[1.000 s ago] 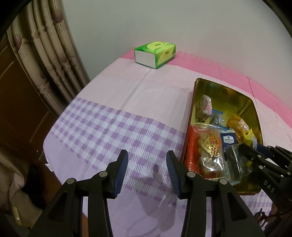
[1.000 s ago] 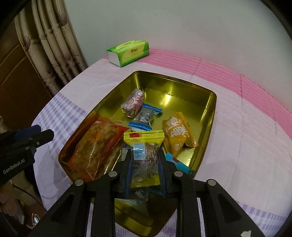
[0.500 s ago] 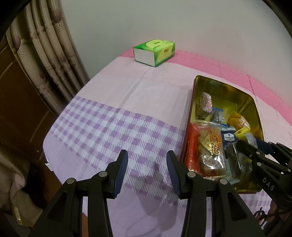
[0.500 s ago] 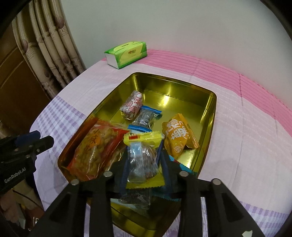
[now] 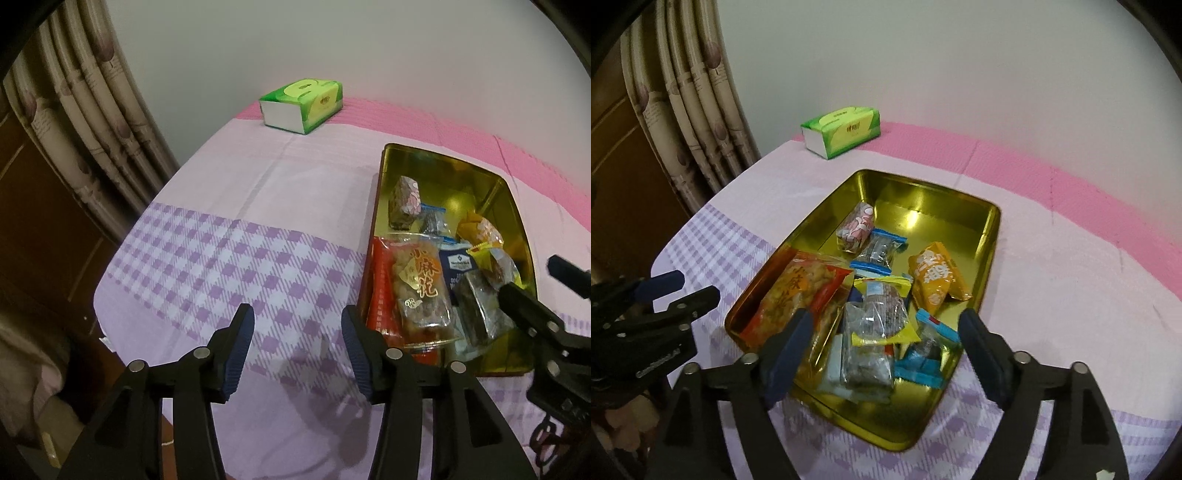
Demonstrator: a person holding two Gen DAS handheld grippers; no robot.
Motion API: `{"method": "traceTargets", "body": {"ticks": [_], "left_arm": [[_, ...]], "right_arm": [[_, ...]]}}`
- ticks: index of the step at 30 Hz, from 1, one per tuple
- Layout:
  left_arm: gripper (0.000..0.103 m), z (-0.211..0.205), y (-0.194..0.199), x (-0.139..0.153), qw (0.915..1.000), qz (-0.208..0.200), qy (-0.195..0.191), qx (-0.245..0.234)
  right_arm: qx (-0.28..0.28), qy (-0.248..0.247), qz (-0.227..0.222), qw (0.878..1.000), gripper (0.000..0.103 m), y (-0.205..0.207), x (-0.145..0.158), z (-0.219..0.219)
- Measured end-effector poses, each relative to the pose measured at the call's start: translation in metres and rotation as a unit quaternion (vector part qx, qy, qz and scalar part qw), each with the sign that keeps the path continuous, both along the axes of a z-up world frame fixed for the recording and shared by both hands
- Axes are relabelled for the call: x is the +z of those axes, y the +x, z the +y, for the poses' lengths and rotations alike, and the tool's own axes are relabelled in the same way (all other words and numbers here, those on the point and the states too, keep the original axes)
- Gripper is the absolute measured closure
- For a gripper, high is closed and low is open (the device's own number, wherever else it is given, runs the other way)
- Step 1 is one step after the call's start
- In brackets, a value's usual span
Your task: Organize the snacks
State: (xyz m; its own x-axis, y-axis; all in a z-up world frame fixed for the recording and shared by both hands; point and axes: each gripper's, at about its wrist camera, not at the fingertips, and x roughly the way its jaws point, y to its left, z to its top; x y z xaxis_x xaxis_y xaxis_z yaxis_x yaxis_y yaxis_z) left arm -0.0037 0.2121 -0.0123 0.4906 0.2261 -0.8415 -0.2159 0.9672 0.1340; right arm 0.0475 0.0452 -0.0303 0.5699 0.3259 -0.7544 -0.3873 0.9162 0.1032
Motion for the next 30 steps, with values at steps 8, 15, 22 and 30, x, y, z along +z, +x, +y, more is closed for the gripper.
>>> {"method": "traceTargets", "body": {"ticks": [8, 15, 22, 30], "left_arm": [[0.052, -0.005, -0.003, 0.001, 0.9999, 0.001, 0.006, -0.009], [0.052, -0.01, -0.004, 0.001, 0.9998, 0.005, 0.01, -0.017], [0.052, -0.013, -0.005, 0.001, 0.9996, 0.006, 0.016, -0.022], [0.052, -0.015, -0.005, 0.0, 0.9996, 0.007, 0.017, -0.022]], "right_arm": [[-0.015, -0.009, 0.005, 1.0, 0.015, -0.024, -0.004, -0.009], [-0.02, -0.016, 0.014, 1.0, 0.013, -0.032, -0.011, -0.01], [-0.025, -0.018, 0.017, 0.999, 0.012, -0.033, -0.013, -0.011], [-0.027, -0.016, 0.031, 0.999, 0.012, -0.031, -0.018, -0.012]]}}
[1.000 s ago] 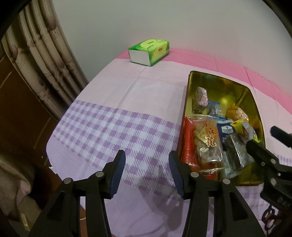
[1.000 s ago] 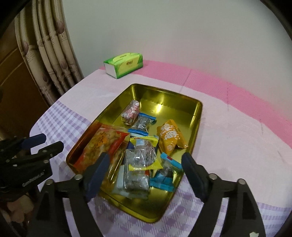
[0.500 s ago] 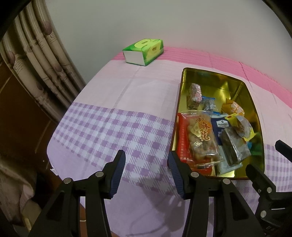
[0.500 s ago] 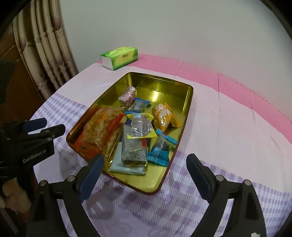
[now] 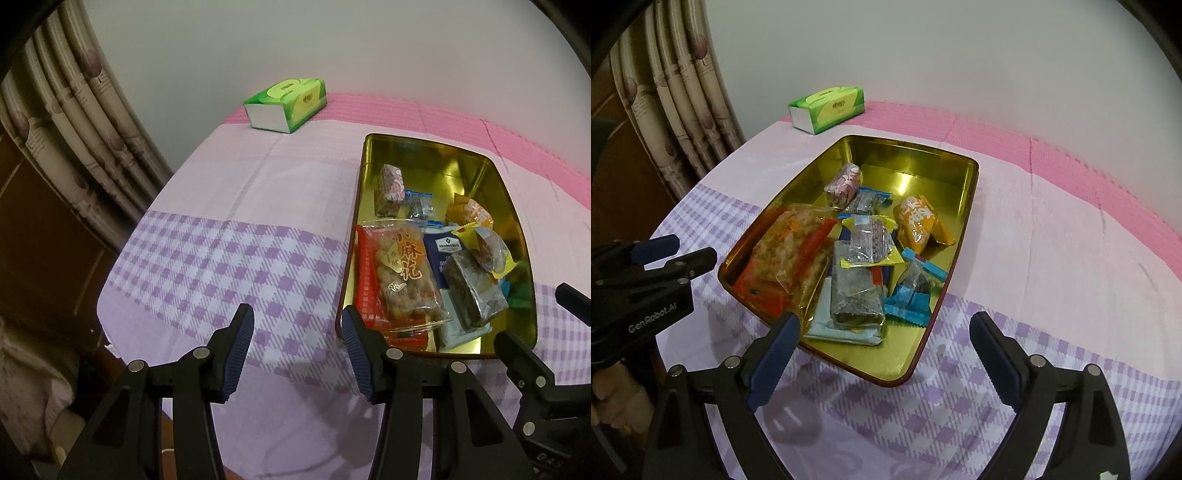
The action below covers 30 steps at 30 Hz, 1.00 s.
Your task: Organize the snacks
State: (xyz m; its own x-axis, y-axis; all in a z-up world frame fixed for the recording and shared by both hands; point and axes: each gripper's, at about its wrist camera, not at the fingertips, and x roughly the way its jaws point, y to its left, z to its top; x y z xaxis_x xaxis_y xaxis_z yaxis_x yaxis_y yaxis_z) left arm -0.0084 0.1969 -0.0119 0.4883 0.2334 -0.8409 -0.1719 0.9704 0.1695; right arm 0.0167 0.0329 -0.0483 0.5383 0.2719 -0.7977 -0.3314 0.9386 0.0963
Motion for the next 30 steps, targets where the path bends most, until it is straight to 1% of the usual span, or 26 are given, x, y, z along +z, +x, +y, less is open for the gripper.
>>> {"method": "traceTargets", "body": {"ticks": [30], "left_arm": [[0.052, -0.0036, -0.0001, -0.0037, 0.9999, 0.007, 0.007, -0.013]], "right_arm": [[0.004, -0.006, 0.011, 1.0, 0.012, 0.0009, -0.0054, 0.0031]]}}
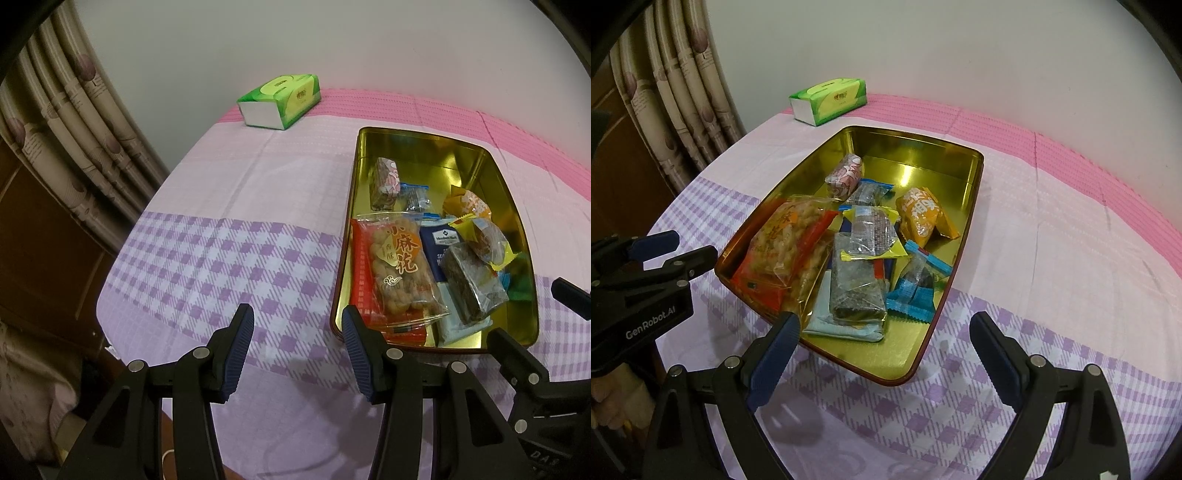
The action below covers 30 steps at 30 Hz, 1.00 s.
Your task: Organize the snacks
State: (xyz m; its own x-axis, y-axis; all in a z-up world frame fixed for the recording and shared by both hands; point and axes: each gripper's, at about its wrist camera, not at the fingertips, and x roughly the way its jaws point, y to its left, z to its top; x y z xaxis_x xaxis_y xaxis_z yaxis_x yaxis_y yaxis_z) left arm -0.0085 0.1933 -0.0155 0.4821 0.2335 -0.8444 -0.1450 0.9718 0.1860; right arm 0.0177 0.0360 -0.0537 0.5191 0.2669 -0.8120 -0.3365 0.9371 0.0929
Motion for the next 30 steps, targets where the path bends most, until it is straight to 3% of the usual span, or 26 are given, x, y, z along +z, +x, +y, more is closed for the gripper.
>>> {"method": "traceTargets", "body": {"ticks": [30], "left_arm": [[0.052, 0.0003, -0.0001, -0.0012, 1.0, 0.001, 0.002, -0.001]], "right_arm": [[0.0, -0.002, 0.006, 1.0, 0.012, 0.0, -0.0051, 0.0005]]}}
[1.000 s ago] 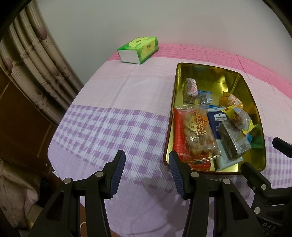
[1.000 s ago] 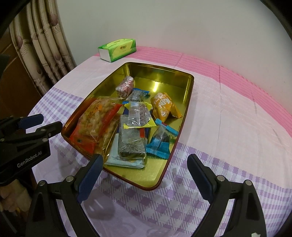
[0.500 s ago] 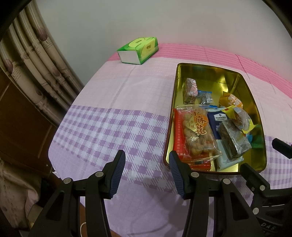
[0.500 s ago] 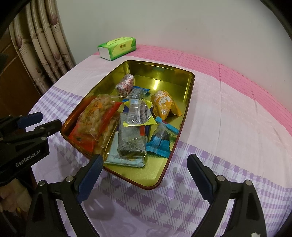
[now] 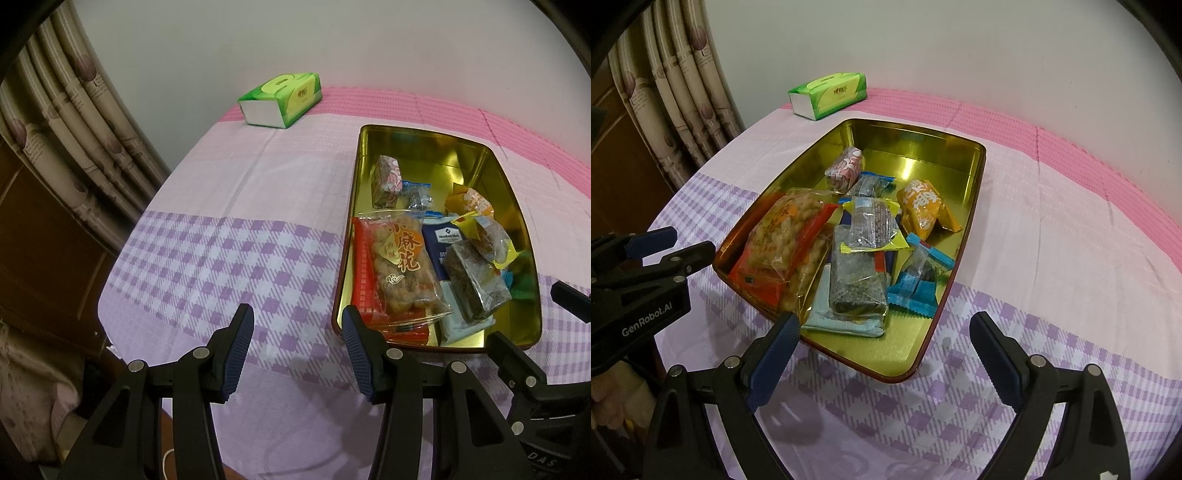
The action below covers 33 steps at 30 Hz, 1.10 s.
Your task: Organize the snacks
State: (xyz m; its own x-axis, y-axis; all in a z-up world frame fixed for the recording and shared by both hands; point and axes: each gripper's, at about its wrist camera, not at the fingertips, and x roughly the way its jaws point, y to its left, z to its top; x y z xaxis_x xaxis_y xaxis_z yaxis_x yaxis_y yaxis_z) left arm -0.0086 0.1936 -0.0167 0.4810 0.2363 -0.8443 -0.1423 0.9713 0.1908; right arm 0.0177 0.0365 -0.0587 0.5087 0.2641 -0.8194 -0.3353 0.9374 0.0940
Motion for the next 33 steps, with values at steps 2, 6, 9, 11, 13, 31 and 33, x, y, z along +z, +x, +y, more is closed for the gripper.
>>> {"method": "traceTargets", "body": {"ticks": [2, 6, 9, 11, 13, 31, 33], "left_arm": [[0.052, 0.0, 0.0, 0.0, 1.0, 0.0, 0.0, 0.001], [0.052, 0.0, 0.0, 0.0, 1.0, 0.0, 0.0, 0.0], [0.052, 0.0, 0.0, 0.0, 1.0, 0.0, 0.0, 0.0], [0.052, -0.001, 0.001, 0.0, 1.0, 0.0, 0.001, 0.0], [0.052, -0.001, 0.0, 0.0, 1.0, 0.0, 0.001, 0.0], [0.052, 0.009, 0.001, -0.003, 0.9999, 0.005, 0.001, 0.009], [0.052, 0.008, 0.002, -0.003, 0.9999, 0.005, 0.002, 0.009]], "right_arm": [[0.0, 0.001, 0.0, 1.0, 0.012, 0.001, 0.001, 0.0], [0.0, 0.0, 0.0, 1.0, 0.012, 0.0, 0.0, 0.0], [0.0, 0.001, 0.0, 1.0, 0.012, 0.001, 0.0, 0.0], [0.0, 0.0, 0.0, 1.0, 0.012, 0.0, 0.0, 0.0], [0.0, 0.001, 0.0, 1.0, 0.012, 0.0, -0.001, 0.0], [0.001, 0.004, 0.002, 1.0, 0.012, -0.002, -0.003, 0.0], [0.001, 0.008, 0.001, 1.0, 0.012, -0.002, 0.0, -0.001]]}}
